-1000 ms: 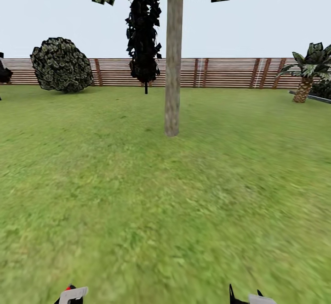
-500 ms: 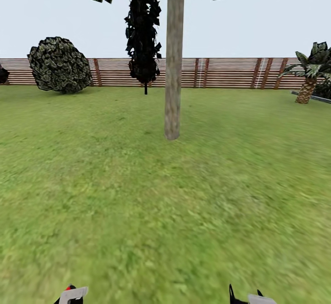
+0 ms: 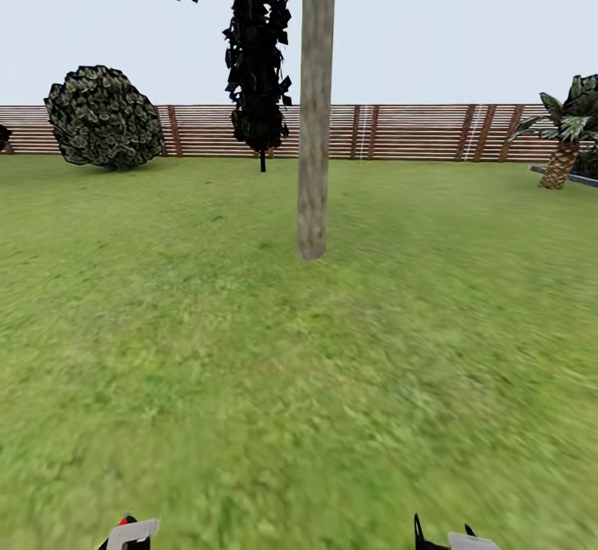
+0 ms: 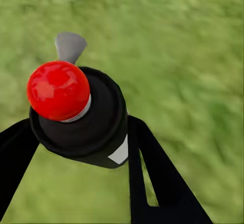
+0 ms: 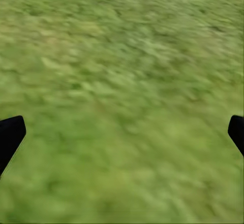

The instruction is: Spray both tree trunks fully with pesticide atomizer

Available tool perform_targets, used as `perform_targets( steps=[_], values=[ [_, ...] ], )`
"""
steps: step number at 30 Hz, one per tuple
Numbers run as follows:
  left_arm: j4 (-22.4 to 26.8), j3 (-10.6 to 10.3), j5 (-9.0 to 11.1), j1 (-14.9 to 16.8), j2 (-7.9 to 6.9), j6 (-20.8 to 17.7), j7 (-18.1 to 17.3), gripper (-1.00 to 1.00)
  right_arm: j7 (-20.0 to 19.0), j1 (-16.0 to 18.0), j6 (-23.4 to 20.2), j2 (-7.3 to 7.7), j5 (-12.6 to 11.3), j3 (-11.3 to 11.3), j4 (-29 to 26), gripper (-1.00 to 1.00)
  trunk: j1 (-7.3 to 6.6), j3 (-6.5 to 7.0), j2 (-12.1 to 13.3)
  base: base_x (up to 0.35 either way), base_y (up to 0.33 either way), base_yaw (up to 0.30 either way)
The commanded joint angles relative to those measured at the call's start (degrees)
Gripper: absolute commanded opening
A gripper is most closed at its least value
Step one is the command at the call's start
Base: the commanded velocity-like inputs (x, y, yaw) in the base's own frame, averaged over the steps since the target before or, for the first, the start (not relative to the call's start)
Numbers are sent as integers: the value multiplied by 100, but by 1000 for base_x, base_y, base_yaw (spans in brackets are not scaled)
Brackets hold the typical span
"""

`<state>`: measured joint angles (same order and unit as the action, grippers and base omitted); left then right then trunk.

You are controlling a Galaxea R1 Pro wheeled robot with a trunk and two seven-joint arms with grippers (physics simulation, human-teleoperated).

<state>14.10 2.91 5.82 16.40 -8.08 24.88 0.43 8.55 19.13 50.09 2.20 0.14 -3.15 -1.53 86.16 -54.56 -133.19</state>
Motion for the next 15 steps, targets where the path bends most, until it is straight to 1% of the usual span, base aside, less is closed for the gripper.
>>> perform_targets(
  steps=[1,15],
  values=[
    [-4,-10,50,3,0,17,-8,-100,-13,3,18,0,4,-28,4,100,2,-5,-2,341,0,0],
    [-4,-10,50,3,4,17,-8,-100,-17,3,18,0,4,-28,4,100,2,-5,-2,341,0,0]
  ],
)
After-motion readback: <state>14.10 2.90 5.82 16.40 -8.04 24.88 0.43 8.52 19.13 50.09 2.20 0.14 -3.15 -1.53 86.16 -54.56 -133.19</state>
